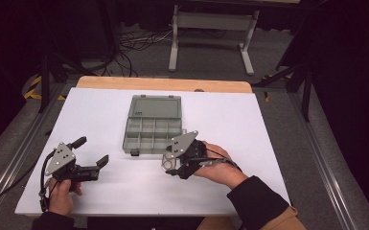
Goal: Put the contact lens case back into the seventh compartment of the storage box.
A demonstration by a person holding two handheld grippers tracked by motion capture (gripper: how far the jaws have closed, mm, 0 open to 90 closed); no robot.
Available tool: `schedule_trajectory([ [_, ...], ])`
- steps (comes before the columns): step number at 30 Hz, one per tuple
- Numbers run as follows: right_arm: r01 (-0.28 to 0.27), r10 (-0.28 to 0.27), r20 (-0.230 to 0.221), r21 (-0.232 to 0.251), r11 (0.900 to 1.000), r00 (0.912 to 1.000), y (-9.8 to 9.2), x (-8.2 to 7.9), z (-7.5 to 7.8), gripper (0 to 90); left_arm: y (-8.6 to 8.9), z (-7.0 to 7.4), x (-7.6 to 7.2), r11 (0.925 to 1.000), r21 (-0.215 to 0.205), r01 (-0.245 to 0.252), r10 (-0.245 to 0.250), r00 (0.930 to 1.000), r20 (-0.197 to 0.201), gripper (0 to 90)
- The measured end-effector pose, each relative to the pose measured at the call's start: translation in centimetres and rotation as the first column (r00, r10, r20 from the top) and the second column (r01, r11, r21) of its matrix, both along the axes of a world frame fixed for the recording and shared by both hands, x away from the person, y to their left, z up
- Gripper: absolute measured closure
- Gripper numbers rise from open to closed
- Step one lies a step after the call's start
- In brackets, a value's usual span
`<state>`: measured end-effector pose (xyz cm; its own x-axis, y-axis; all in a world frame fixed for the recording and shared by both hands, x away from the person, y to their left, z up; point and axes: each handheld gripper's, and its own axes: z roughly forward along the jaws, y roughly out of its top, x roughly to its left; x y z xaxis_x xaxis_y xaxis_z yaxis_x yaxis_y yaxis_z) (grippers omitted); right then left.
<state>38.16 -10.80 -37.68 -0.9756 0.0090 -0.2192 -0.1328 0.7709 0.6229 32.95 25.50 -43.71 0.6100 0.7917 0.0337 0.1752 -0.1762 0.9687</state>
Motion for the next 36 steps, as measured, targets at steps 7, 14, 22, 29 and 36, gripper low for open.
schedule_trajectory([
  [7, 0.013, -0.013, 0.021, -0.004, 1.000, 0.9997, 0.2, 1.0, 1.4, 26.8, 0.0, 0.0, 0.0, 1.0000, -0.004, -0.003, 0.003, 1.0000, -0.001, 1.5],
  [14, 0.020, -0.020, 0.026, -0.007, 1.000, 0.9995, 0.6, 1.7, 1.7, 26.8, 0.1, 0.0, 0.0, 1.0000, -0.004, -0.005, 0.005, 1.0000, -0.003, 1.5],
  [22, 0.029, -0.029, 0.040, -0.004, 1.000, 0.9988, 1.0, 2.7, 1.9, 26.8, 0.1, 0.0, 0.0, 1.0000, -0.003, -0.003, 0.003, 1.0000, -0.001, 1.5],
  [29, 0.034, -0.034, 0.051, -0.008, 0.999, 0.9981, 1.9, 3.3, 1.9, 26.7, 0.1, 0.0, 0.0, 1.0000, -0.003, -0.003, 0.003, 1.0000, -0.001, 1.5],
  [36, 0.040, -0.039, 0.056, -0.011, 0.999, 0.9976, 2.3, 4.0, 1.8, 26.8, 0.1, 0.0, 0.0, 1.0000, -0.002, -0.001, 0.001, 1.0000, -0.001, 1.5],
])
